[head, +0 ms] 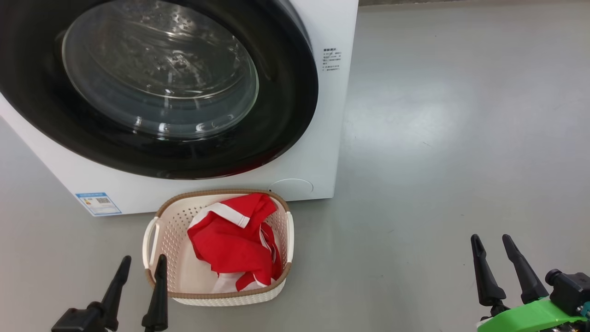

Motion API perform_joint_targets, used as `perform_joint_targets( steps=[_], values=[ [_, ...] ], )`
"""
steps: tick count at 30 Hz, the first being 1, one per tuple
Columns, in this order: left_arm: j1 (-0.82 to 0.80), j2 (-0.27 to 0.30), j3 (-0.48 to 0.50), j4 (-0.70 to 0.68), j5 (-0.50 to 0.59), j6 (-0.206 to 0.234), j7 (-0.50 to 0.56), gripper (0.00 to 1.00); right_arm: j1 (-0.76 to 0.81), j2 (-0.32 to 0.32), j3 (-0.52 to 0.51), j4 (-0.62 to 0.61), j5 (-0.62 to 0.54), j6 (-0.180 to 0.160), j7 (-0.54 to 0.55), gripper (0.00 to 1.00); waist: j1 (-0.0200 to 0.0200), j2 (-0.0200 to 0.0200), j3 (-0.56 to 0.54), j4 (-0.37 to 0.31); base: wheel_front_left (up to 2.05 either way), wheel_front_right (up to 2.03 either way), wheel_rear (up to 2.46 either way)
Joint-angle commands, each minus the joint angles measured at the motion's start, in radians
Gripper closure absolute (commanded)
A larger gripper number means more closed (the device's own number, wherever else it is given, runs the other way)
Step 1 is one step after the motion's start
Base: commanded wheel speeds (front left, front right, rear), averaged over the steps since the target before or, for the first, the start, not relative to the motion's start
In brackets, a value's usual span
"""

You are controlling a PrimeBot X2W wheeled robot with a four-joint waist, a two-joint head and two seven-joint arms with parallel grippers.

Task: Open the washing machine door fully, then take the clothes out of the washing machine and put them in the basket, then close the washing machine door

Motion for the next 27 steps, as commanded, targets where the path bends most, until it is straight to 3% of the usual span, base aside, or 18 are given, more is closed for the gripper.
perform_joint_targets(
  steps=[1,12,13,19,27],
  values=[
    [-0.01,0.022,0.028,-0.029,-0.01,-0.006,-0.005,0.0,-0.007,-0.014,0.021,-0.027,-0.01,-0.001,-0.006,0.0,0.0,0.0,0.001,0.0,0.0,0.0,0.0],
    [-0.009,0.02,0.034,-0.029,-0.021,-0.006,-0.005,0.0,-0.012,-0.006,0.026,-0.033,-0.014,-0.001,-0.006,0.0,0.0,0.0,0.01,-0.004,0.0,0.0,0.0],
    [0.0,0.0,0.002,-0.003,-0.016,0.0,0.0,1.0,0.0,0.005,0.001,-0.006,-0.001,0.0,0.0,1.0,0.0,0.0,0.01,-0.004,0.0,0.0,0.0],
    [0.002,-0.022,-0.002,0.069,-0.018,0.001,0.003,1.0,0.0,0.031,0.001,0.066,0.002,0.0,0.001,1.0,0.0,0.0,0.01,-0.005,0.0,0.0,0.0],
    [-0.002,-0.025,0.004,0.068,-0.099,0.001,0.026,1.0,-0.008,0.032,-0.001,0.064,0.074,0.0,0.022,1.0,0.0015,0.0,0.004,-0.002,0.0,0.0,0.0]
  ],
)
